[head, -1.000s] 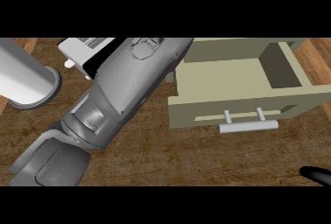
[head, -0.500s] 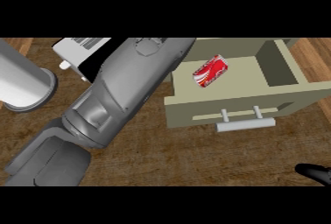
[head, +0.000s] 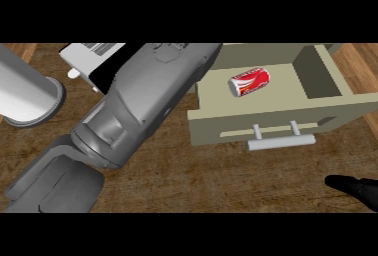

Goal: Pick up the can, place it into the drawer and close the drawer

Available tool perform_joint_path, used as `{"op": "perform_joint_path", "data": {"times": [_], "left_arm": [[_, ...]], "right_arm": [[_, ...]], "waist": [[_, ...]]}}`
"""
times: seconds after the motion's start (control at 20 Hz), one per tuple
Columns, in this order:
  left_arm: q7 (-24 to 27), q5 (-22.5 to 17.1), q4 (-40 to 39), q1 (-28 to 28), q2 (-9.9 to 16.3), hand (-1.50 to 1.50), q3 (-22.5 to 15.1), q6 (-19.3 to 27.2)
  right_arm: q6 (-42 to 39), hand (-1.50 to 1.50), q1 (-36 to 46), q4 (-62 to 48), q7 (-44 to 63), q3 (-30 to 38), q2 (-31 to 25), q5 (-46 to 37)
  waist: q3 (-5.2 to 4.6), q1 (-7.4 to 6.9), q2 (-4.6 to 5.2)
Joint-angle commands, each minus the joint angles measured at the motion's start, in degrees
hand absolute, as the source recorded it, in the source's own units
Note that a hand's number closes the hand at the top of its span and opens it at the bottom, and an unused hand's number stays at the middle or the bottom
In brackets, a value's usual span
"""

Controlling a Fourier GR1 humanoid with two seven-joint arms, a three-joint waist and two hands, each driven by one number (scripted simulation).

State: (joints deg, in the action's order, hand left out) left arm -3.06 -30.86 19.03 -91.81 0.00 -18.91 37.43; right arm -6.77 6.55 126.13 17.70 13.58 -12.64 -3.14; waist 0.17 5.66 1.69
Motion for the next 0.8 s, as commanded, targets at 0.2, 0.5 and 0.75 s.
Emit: {"op": "perform_joint_path", "data": {"times": [0.2, 0.5, 0.75], "left_arm": [[1.2, -3.9, -0.5, -2.2, 0.0, -1.50, 1.6, 0.2], [3.9, -5.0, -1.9, -2.4, 0.0, -1.50, 2.1, 0.4], [3.9, -3.6, -4.1, -4.2, 0.0, -1.50, 1.6, -0.2]], "right_arm": [[-2.3, -1.50, 2.7, -5.7, -6.1, -4.5, -5.8, -12.4], [0.8, -1.50, 6.6, -11.2, -9.5, -12.1, -6.4, -25.3], [3.3, -1.50, 13.8, -22.5, -10.6, -16.6, -6.4, -33.9]], "waist": [[-0.02, -1.02, -0.08], [-0.03, -2.00, -0.21], [-0.07, -3.83, -0.21]]}}
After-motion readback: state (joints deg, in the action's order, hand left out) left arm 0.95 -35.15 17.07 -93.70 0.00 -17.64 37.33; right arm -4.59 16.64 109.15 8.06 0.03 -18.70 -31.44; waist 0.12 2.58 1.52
